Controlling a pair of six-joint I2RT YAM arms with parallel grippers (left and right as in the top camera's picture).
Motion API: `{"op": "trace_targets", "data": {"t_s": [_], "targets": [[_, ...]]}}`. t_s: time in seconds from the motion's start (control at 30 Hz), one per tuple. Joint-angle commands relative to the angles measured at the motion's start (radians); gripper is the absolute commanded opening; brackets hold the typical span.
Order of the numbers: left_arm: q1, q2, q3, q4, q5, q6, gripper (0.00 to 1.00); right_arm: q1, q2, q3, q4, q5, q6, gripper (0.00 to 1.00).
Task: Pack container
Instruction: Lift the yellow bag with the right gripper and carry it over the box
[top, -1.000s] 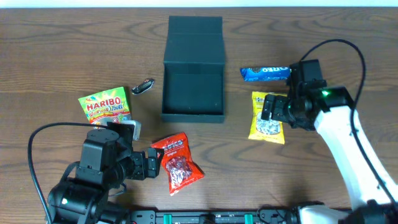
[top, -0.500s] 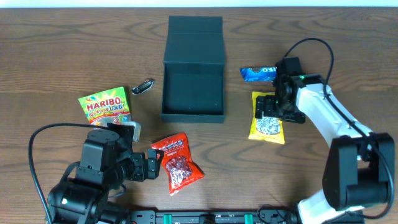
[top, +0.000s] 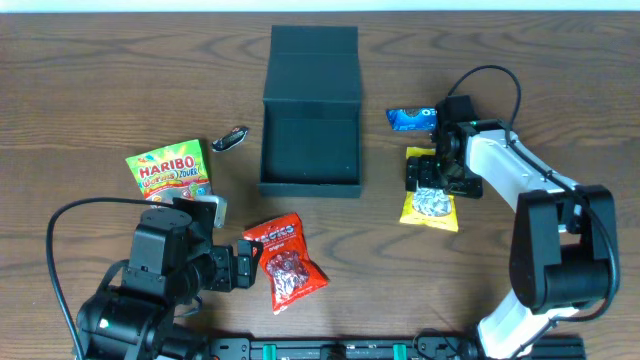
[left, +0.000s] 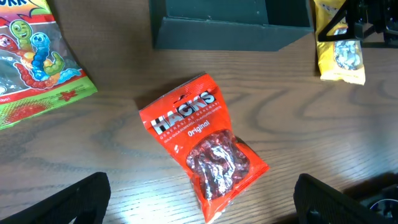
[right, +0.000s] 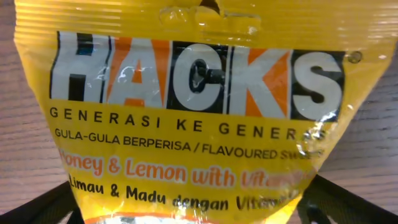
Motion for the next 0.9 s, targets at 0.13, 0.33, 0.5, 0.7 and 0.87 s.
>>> {"op": "trace_targets", "data": {"t_s": [0.13,0.33,0.5,0.7,0.87], "targets": [[-0.004,0.001,0.015,-0.003,-0.007,0.011,0.95,-0.018,0.008,0.013,0.003,0.007,-0.006,0.66],[-0.004,0.001,0.015,-0.004,-0.008,0.011,0.95,-0.018,0.008,0.013,-0.006,0.007,-0.006,0.44],[-0.004,0.001,0.015,-0.009,-0.043,0.011,0.95,-0.018,-0.002,0.014,-0.015,0.007,-0.006,0.20],[-0.004,0.001,0.015,-0.017,-0.052,0.011,0.95,-0.018,-0.072,0.014,-0.032,0.007,-0.005,0.08],[-0.004,0.001,0.015,-0.023,-0.054,0.011,0.95,0.001,-0.262,0.024,-0.079,-0.022,0.051,0.01]]}}
